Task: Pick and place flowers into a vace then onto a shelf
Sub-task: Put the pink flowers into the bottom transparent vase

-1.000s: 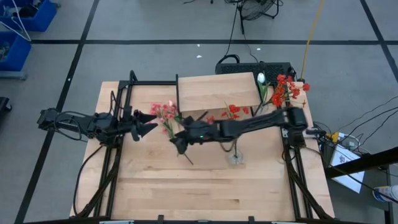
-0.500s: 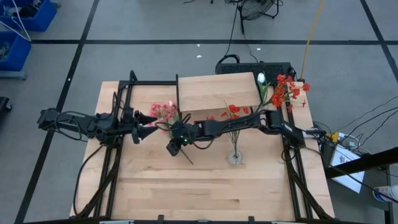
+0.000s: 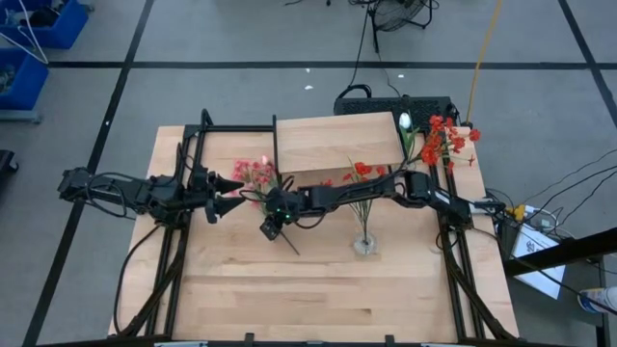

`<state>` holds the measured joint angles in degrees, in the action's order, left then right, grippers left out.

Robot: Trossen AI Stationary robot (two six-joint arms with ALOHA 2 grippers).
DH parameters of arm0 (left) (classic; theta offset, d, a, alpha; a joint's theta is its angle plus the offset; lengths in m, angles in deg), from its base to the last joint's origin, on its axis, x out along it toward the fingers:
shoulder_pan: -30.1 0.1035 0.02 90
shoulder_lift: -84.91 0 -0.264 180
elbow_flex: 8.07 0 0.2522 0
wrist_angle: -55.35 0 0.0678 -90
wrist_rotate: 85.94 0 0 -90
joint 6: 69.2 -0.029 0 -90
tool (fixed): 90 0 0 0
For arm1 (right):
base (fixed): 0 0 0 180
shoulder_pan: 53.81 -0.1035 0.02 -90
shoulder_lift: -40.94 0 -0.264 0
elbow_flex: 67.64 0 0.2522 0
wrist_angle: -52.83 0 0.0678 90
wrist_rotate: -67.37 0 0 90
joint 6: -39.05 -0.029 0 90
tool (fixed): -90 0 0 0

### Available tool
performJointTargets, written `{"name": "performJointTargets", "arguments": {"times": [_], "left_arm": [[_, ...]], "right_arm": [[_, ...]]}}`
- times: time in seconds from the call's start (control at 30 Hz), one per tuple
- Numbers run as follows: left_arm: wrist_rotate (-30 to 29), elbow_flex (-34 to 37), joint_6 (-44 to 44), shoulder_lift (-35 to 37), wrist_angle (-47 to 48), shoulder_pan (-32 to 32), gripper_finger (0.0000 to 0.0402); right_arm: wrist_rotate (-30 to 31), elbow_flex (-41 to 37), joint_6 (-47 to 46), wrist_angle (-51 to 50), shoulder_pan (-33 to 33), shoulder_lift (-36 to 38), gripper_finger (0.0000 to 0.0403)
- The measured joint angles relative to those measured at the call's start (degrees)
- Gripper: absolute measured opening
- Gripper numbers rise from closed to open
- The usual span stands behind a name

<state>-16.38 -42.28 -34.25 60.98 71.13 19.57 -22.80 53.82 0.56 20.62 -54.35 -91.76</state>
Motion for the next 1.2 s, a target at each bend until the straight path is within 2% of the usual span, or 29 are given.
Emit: {"name": "performJointTargets", "arguments": {"times": [0.17,0.43,0.57,0.73,0.93,1.1,1.2], "left_arm": [[-0.1,0.0,-0.7,0.0,0.0,0.0,0.0351],[-0.2,0.0,-0.7,0.0,2.0,0.0,0.0351],[-0.4,0.0,-0.7,0.0,2.8,0.0,0.0351],[-0.6,0.0,-1.4,0.0,2.9,0.0,0.0351],[-0.2,0.0,-1.4,0.0,2.8,0.0,0.0351],[-0.2,0.0,-1.4,0.0,2.5,0.0,0.0351],[-0.1,0.0,-1.3,0.0,2.4,0.0,0.0351]], "right_arm": [[-1.6,-0.1,0.1,-0.9,0.2,-2.3,0.0192],[-0.1,-0.1,0.4,-1.2,0.4,-2.4,0.019],[-2.7,-0.1,0.9,-1.5,1.4,-3.2,0.0177],[-2.7,-0.1,1.3,-1.9,1.6,-3.7,0.0131],[-2.9,-0.4,-1.1,-1.8,1.3,-2.8,0.0016],[-2.9,-0.5,-2.2,1.2,0.3,1.0,0.001],[-0.4,-0.4,0.3,1.7,-0.5,4.5,0.0005]]}}
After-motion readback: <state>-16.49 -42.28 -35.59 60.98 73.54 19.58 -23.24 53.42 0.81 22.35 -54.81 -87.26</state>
